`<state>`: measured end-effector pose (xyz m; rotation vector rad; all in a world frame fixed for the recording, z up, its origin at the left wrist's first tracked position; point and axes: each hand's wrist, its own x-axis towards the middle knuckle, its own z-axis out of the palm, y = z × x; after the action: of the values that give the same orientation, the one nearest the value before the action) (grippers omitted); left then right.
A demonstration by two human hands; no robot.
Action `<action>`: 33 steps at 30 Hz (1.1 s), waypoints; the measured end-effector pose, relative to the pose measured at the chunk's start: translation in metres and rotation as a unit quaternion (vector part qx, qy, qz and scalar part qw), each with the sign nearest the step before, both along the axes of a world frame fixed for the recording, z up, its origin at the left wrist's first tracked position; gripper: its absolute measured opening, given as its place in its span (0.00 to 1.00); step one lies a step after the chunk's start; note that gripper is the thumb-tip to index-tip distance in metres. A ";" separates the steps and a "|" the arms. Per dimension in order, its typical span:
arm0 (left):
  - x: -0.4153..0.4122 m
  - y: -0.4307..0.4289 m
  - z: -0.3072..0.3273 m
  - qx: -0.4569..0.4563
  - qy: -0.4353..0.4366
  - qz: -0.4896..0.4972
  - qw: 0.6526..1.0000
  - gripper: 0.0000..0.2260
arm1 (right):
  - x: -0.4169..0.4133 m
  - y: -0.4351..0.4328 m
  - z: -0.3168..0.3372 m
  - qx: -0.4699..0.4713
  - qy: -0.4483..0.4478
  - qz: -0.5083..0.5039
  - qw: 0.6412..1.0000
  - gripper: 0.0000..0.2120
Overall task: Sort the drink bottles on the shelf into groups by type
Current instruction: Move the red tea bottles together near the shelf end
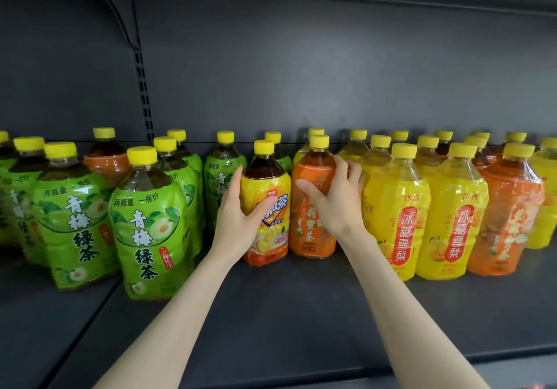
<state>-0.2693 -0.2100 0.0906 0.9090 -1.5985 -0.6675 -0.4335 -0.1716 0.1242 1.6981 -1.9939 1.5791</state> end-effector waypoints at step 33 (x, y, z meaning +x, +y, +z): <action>0.191 0.146 0.009 -0.040 0.115 -0.008 0.993 0.25 | 0.250 0.106 -0.023 -0.023 -0.353 0.355 0.865 0.34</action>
<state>-0.0782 -0.0642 0.1000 0.7321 -1.4185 -0.6885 -0.1837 -0.0660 0.1012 2.2053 -1.5420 2.8044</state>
